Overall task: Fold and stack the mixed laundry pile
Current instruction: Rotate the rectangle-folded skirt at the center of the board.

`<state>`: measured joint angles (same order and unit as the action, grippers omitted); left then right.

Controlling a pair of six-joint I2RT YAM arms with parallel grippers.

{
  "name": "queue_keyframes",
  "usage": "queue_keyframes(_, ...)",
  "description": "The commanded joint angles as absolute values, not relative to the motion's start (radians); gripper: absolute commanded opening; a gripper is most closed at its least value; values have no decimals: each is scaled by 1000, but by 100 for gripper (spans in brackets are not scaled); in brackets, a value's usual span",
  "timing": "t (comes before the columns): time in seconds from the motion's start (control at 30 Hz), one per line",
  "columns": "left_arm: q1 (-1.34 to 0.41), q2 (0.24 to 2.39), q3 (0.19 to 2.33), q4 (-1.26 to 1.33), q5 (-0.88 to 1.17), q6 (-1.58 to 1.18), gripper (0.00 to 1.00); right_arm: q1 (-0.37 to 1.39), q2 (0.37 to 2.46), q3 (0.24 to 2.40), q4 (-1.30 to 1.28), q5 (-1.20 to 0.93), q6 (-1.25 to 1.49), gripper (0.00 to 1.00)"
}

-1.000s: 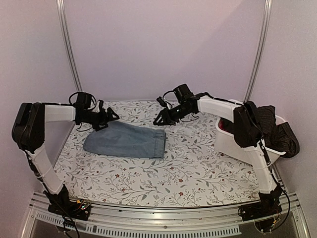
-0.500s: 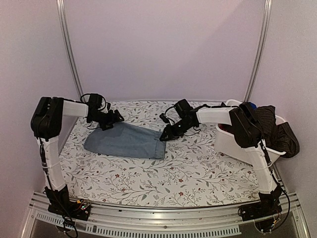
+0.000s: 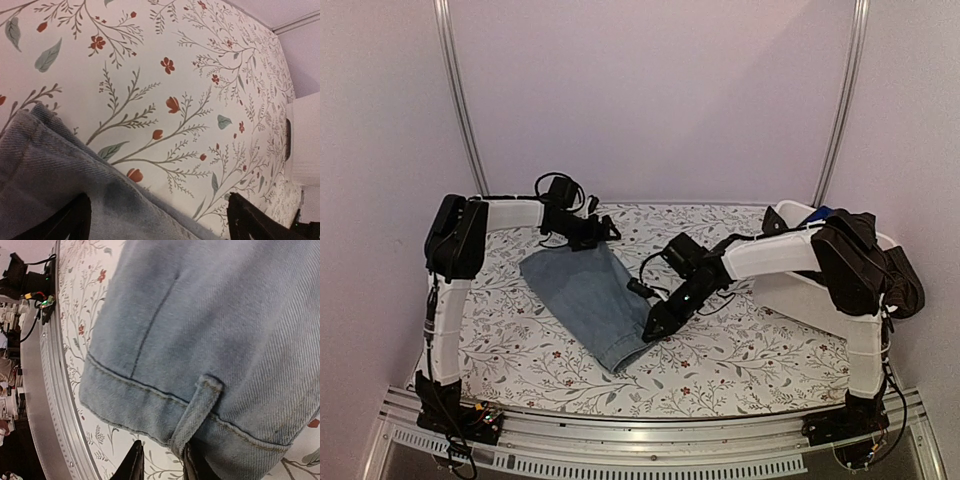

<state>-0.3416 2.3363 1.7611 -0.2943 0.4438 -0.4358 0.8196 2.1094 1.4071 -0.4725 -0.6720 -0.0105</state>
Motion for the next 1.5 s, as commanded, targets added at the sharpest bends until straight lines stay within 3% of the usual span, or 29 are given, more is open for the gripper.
queue_keyframes(0.0,-322,2173,1721,-352,426,-418,95,778,1994,1506,-533,-717,-24,29)
queue_keyframes(0.1,-288,2020,1585,-338,398,-434,96,745,2008,1592,-516,-670,36,35)
queue_keyframes(0.27,-259,1846,1332,-322,384,-446,96,735,2174,1767,-539,-642,47,36)
queue_keyframes(0.37,-257,1810,1197,-298,374,-472,96,734,2287,1876,-567,-669,43,36)
queue_keyframes(0.53,-245,1830,1064,-214,368,-509,95,734,2370,1884,-543,-680,46,35)
queue_keyframes(0.77,-241,2003,1150,-204,386,-475,93,736,2359,1709,-571,-601,27,30)
queue_keyframes(1.1,-320,2251,1603,-391,454,-352,93,803,2172,1412,-591,-579,33,26)
queue_keyframes(1.23,-328,2094,1540,-369,427,-318,99,771,2047,1404,-601,-591,61,27)
queue_keyframes(1.47,-419,1631,1174,-306,209,-159,100,752,1991,1607,-555,-660,123,36)
